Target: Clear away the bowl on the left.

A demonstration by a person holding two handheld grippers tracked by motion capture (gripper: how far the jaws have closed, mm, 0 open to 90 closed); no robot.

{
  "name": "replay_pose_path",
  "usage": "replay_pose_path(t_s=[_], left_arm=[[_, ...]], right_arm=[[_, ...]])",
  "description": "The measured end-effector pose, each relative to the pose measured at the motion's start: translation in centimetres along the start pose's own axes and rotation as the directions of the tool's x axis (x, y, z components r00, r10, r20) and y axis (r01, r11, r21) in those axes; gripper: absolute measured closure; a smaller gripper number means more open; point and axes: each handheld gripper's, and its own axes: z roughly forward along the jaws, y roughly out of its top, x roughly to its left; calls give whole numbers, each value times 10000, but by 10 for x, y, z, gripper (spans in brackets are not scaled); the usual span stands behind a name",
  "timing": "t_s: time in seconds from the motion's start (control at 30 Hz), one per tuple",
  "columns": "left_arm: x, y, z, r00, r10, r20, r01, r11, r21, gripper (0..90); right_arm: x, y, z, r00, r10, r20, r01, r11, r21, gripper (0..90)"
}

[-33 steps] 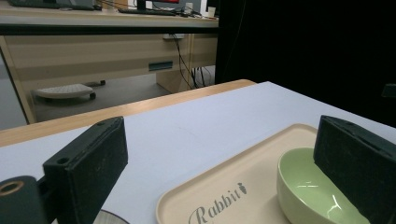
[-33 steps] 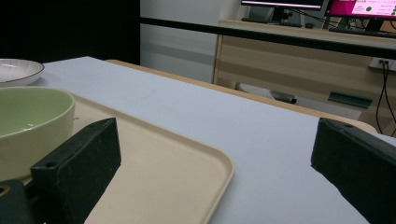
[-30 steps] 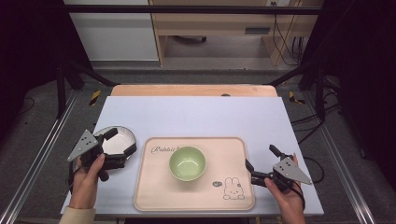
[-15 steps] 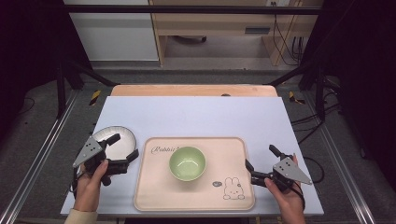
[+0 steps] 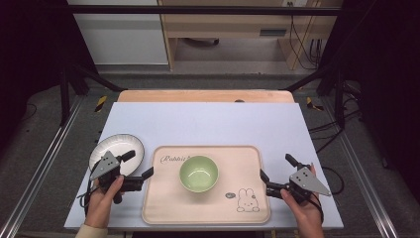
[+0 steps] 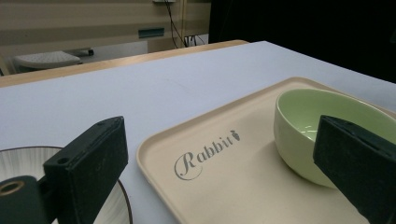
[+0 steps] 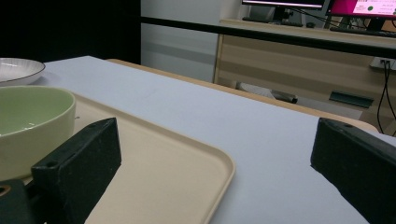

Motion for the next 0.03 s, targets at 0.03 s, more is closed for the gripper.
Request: replay_pose_path(t_s=[0.03], left_arm=[[0, -1, 1, 10000, 10, 12, -10, 10000, 55, 31]], right_arm=[[0, 0, 0, 10000, 4, -12, -4, 10000, -12, 19]])
